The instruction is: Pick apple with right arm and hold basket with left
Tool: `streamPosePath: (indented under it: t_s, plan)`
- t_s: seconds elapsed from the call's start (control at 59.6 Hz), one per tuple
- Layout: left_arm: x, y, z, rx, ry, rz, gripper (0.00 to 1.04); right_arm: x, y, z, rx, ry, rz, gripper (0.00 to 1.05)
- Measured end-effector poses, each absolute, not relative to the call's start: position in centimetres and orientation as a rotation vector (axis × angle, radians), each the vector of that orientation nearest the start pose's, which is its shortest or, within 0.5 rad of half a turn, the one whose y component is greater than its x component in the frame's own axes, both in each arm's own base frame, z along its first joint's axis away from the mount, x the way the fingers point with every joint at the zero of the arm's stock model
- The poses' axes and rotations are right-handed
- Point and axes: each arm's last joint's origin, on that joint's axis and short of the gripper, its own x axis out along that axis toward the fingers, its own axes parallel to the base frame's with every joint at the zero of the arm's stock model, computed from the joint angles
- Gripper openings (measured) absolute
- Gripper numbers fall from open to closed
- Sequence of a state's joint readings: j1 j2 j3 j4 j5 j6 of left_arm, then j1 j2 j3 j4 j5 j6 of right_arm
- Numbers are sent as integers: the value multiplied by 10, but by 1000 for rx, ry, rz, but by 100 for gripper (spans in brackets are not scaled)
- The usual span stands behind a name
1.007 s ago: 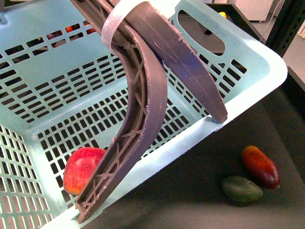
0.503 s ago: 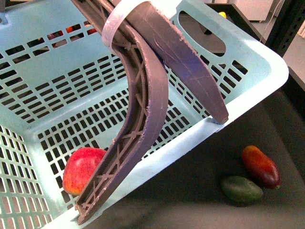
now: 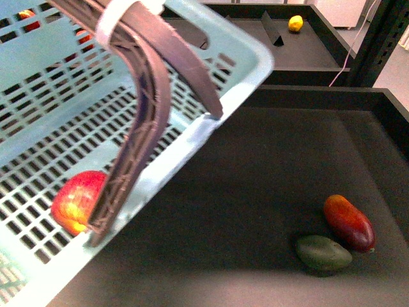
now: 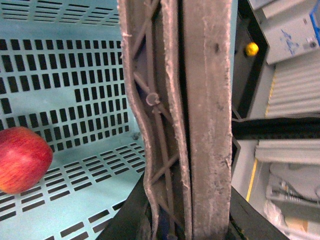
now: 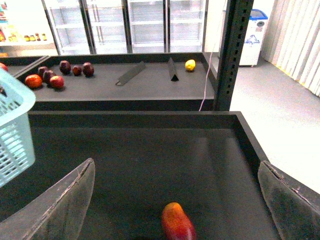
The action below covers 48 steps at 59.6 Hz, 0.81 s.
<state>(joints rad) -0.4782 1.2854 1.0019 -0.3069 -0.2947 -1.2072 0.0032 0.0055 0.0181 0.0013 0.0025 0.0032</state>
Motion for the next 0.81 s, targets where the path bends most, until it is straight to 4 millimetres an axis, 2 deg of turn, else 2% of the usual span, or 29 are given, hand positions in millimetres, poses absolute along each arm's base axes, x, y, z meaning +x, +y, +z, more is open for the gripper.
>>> streamPosePath:
  t_s: [0.185,0.285,0.52,0.654,0.805]
  plan:
    - [264,-86,285,-1138,597,325,19,97,0,169,3,-14,1,96]
    - [281,-64,273,-1234,587,421,19,97,0,169,3,-14,1,96]
    - [319,-24,248,-1308,537,586,19,97,0,169,3,-14,1,96]
    - [333,-9,235,-1288,548,636,19,97,0,169,3,-14,1,96]
    - [341,-5,218,-1284,586,636,19,97,0,169,3,-14,1,96]
